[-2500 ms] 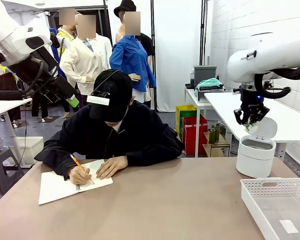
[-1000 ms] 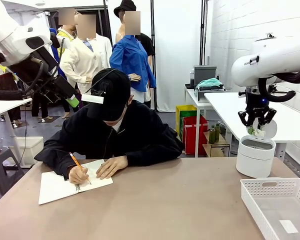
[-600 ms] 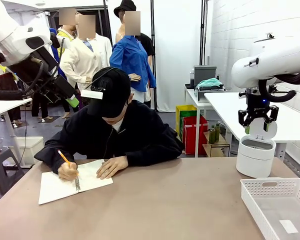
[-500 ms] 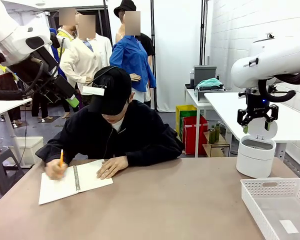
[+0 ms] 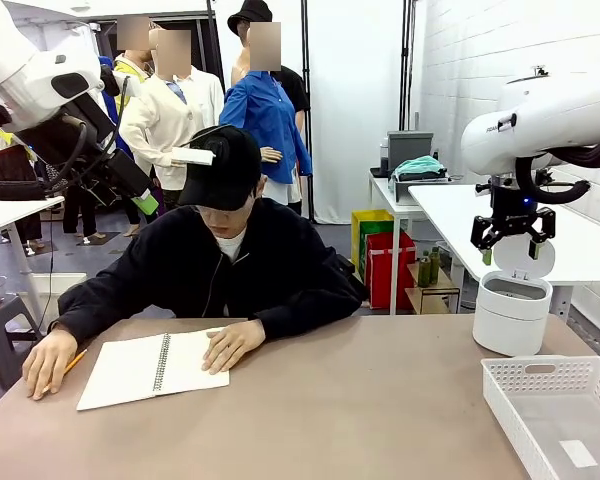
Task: Sort the paper based on its condition.
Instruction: If a person hands you a paper, place it in the Organizing basket , and if it's crumpled, put it in the Trash can.
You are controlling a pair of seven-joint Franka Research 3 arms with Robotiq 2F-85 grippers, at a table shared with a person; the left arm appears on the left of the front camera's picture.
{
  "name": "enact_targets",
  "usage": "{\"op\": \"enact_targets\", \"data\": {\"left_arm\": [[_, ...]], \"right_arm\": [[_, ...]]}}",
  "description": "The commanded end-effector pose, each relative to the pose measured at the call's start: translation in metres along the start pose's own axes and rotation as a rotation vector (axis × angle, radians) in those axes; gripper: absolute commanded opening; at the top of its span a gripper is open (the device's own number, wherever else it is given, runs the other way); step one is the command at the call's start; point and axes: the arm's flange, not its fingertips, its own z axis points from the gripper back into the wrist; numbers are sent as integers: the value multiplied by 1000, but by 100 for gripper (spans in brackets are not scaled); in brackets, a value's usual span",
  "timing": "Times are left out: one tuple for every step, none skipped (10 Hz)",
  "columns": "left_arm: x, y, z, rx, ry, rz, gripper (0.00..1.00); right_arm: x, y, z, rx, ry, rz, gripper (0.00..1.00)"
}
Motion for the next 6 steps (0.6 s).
{"op": "enact_targets", "data": {"left_arm": [[0, 1, 1, 9, 0, -4, 100], [0, 1, 1, 9, 0, -4, 100], [0, 1, 1, 9, 0, -4, 100], [0, 1, 1, 9, 0, -4, 100], [0, 1, 1, 9, 0, -4, 100], [0, 1, 1, 9, 0, -4, 100]], "right_arm": [[0, -1, -1, -9, 1, 1, 100], [0, -1, -1, -9, 1, 1, 100], [0, 0, 0, 0, 0, 0, 100], [-10, 7, 11, 42, -29, 64, 100], [-20, 15, 24, 68, -55, 117, 100], [-36, 35, 41, 120, -89, 235, 100]]}}
